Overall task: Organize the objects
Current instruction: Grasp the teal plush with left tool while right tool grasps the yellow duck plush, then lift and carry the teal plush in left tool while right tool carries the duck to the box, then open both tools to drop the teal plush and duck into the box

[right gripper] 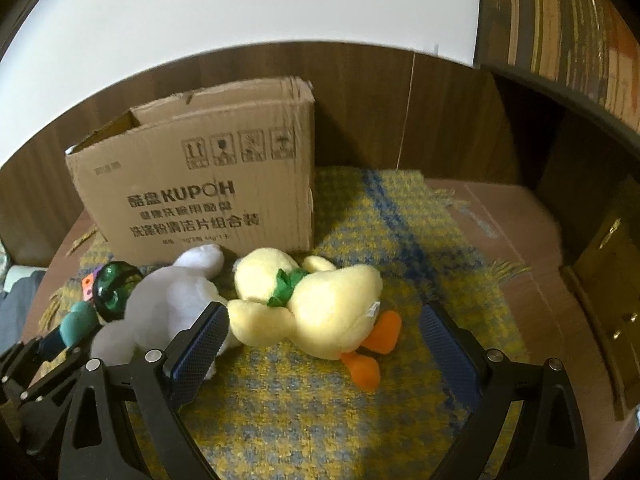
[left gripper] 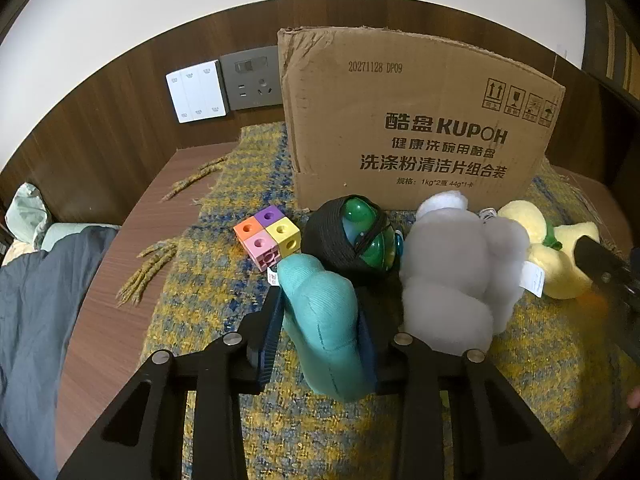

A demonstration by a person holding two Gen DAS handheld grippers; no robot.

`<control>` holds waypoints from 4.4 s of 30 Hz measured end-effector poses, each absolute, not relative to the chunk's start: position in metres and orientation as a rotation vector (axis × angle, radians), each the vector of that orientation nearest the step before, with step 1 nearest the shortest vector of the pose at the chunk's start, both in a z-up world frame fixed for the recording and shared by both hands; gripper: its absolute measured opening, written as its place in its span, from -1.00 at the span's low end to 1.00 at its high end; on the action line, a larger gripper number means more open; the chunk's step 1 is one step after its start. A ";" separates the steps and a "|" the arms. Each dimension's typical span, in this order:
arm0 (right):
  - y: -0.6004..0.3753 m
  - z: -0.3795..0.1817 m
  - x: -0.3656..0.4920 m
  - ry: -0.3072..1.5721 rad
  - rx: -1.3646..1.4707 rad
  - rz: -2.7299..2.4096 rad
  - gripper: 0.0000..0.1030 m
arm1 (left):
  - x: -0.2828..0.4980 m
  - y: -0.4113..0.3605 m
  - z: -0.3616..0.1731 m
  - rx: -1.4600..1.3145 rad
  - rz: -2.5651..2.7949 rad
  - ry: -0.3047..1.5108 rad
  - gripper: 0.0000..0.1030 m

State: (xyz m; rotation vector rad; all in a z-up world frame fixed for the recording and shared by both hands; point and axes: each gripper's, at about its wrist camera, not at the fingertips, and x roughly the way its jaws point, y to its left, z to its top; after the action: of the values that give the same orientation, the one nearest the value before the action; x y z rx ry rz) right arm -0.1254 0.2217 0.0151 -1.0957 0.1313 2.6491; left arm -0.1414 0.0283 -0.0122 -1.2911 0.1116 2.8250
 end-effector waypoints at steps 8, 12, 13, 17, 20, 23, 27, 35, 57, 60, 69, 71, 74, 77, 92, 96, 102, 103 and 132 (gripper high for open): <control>0.230 -0.008 -0.144 0.174 -1.208 2.617 0.87 | -0.140 0.032 -0.012 -1.275 2.847 0.113 -0.39; 0.229 -0.016 -0.154 0.161 -1.230 2.591 0.87 | -0.142 0.032 -0.013 -1.274 2.848 0.106 -0.39; 0.229 -0.017 -0.156 0.160 -1.235 2.587 0.87 | -0.143 0.032 -0.013 -1.274 2.848 0.107 -0.39; 0.229 -0.028 -0.167 0.180 -1.288 2.570 0.86 | -0.143 0.033 -0.013 -1.272 2.849 0.108 -0.39; 0.230 -0.035 -0.172 0.217 -1.328 2.572 0.61 | -0.143 0.032 -0.012 -1.272 2.849 0.103 -0.39; 0.231 -0.035 -0.170 0.233 -1.319 2.582 0.32 | -0.143 0.032 -0.012 -1.273 2.849 0.099 -0.39; 0.229 -0.033 -0.168 0.241 -1.310 2.603 0.20 | -0.142 0.032 -0.012 -1.271 2.848 0.101 -0.39; 0.224 -0.014 -0.149 0.216 -1.215 2.649 0.16 | -0.138 0.030 -0.008 -1.247 2.847 0.100 -0.48; 0.209 0.060 -0.120 0.174 -0.984 2.769 0.16 | -0.119 0.016 0.066 -1.003 2.951 0.076 -0.50; 0.208 0.069 -0.120 0.165 -0.960 2.778 0.16 | -0.120 0.019 0.075 -0.971 2.953 0.089 -0.50; 0.206 0.095 -0.126 0.138 -0.891 2.799 0.16 | -0.131 0.023 0.099 -0.898 2.962 0.079 -0.50; 0.206 0.101 -0.129 0.132 -0.874 2.804 0.16 | -0.133 0.023 0.103 -0.888 2.963 0.075 -0.50; 0.206 0.108 -0.132 0.126 -0.851 2.811 0.16 | -0.138 0.024 0.108 -0.875 2.965 0.075 -0.50; 0.205 0.115 -0.136 0.121 -0.833 2.822 0.16 | -0.143 0.024 0.114 -0.857 2.974 0.077 -0.50; 0.199 0.148 -0.171 0.078 -0.774 2.837 0.16 | -0.183 0.025 0.142 -0.775 2.972 0.077 -0.49; 0.197 0.147 -0.184 0.082 -0.801 2.843 0.16 | -0.202 0.026 0.146 -0.779 2.943 0.082 -0.49; 0.194 0.146 -0.201 0.092 -0.826 2.841 0.16 | -0.228 0.028 0.140 -0.822 2.913 0.068 -0.49; 0.193 0.146 -0.204 0.090 -0.827 2.838 0.16 | -0.231 0.028 0.139 -0.824 2.907 0.063 -0.49; 0.186 0.133 -0.248 0.046 -0.912 2.766 0.81 | -0.272 0.027 0.114 -0.927 2.966 0.086 0.67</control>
State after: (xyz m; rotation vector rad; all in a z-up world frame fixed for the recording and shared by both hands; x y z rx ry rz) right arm -0.2481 0.1864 0.1326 -0.9120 0.0463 2.7662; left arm -0.2721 0.0273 0.1138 -0.9269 0.0863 2.9659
